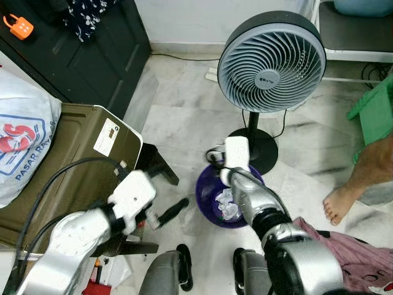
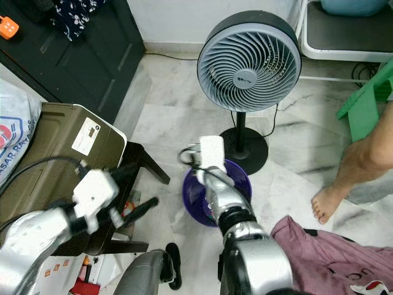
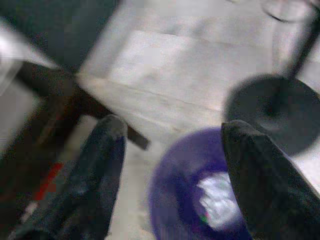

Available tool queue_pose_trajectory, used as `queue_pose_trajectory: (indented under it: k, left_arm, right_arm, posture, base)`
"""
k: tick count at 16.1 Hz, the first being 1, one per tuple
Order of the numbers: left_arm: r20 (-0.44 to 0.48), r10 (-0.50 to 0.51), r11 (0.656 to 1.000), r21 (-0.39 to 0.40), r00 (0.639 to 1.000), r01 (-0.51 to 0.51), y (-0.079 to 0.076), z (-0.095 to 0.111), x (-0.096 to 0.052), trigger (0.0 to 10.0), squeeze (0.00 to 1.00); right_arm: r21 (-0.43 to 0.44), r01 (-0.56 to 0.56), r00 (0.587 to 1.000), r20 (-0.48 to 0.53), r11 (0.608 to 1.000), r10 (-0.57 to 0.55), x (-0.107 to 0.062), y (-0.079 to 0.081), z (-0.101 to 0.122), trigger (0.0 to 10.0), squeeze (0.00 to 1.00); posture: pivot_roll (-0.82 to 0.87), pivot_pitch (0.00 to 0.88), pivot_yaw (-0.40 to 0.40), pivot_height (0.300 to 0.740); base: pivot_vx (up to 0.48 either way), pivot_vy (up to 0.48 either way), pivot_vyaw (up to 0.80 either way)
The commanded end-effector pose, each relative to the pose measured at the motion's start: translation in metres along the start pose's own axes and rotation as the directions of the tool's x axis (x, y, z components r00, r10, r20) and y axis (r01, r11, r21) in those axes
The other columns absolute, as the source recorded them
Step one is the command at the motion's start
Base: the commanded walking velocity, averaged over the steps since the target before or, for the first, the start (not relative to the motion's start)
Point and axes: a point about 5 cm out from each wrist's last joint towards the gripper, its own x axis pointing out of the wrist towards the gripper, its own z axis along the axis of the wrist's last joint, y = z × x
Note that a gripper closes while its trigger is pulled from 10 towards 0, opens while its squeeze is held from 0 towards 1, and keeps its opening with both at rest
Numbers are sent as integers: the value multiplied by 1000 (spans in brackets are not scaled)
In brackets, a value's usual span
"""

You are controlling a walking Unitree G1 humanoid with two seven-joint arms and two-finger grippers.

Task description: Clean up the room

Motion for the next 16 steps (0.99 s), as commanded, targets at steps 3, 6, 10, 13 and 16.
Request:
queue_pose_trajectory:
  k: [3,6,10,13,16]
  left_arm:
    - [12,56,998,8,998,-56,7,-5,15,10000,0]
    - [70,131,991,-6,989,-131,19,-3,36,10000,0]
    - [123,279,960,-29,952,-278,36,0,56,10000,0]
    - [139,424,905,-50,895,-421,48,-4,57,10000,0]
    - [144,541,841,-81,828,-535,57,-8,50,10000,0]
  right_arm:
    - [-74,-307,952,-18,949,307,-19,28,-3,10000,1000]
    - [-167,-429,903,-50,888,426,-55,15,-6,10000,1000]
    - [-200,-293,951,41,935,307,-73,-20,7,10000,808]
    - [-93,-118,979,155,989,132,-67,-34,29,10000,651]
    - [-68,63,955,294,996,-41,-71,-47,46,10000,0]
  posture:
    - [-30,117,123,740]
    - [-94,47,109,740]
    - [-149,0,94,740]
    - [-158,0,74,740]
    - [-148,0,65,740]
  base:
    - [0,0,0]
    - [0,0,0]
    - [0,0,0]
    - [0,0,0]
    - [0,0,0]
